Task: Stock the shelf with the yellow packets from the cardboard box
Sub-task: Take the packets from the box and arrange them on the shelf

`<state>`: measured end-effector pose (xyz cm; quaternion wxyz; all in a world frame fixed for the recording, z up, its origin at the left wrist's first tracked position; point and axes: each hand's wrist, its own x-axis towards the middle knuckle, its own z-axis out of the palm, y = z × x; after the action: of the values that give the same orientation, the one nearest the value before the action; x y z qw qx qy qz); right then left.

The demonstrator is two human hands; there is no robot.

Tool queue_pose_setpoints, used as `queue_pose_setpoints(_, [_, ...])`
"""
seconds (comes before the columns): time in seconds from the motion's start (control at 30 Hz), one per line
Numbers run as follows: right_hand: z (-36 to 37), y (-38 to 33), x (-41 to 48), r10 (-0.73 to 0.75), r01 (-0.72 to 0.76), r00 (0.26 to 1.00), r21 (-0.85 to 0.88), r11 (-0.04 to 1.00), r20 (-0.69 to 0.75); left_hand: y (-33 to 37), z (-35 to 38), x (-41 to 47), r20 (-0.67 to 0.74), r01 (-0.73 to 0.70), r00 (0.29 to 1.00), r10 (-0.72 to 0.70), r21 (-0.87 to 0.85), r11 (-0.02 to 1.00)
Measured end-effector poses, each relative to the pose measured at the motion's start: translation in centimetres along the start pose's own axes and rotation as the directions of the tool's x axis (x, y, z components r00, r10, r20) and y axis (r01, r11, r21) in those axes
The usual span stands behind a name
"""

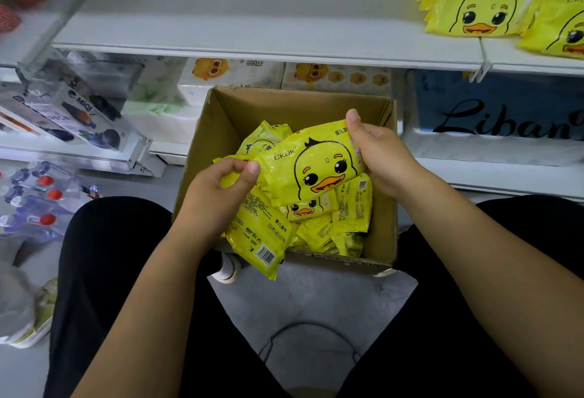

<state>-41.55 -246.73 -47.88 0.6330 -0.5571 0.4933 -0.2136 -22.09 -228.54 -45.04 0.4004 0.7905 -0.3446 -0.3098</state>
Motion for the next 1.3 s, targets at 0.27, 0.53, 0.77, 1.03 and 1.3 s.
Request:
queue_pose_setpoints(0.27, [0.6,0.0,-0.1,0.085,-0.086,0.996,0.016,0.996,0.015,0.4,1.5,-0.2,-0.040,-0.101,0.994,0.098,-0.086,0.991])
queue_pose_setpoints(0.53, [-0.5,-0.4,0.4,0.095,-0.097,0.995,0.082,0.992,0.022,1.0,0.2,-0.4,0.107,0.010,0.994,0.016,-0.231,0.973])
queue_pose_setpoints(0.77, [0.4,-1.6,-0.6,0.156,-0.134,0.987,0.313,0.940,-0.044,1.0,1.3,-0.1,0.075,0.061,0.997,-0.034,-0.407,0.911])
queue_pose_setpoints(1.03, [0.0,-1.7,-0.9,0.217,-0.233,0.972,0.464,0.855,0.090,0.7,3.4,-0.8,0.079,0.074,0.996,-0.046,-0.401,0.913])
queue_pose_setpoints(1.3, [0.0,-1.0,-2.0,0.015,-0.143,0.949,0.389,0.910,0.315,1.3,3.2,-0.6,-0.060,0.103,0.986,-0.155,-0.512,0.853])
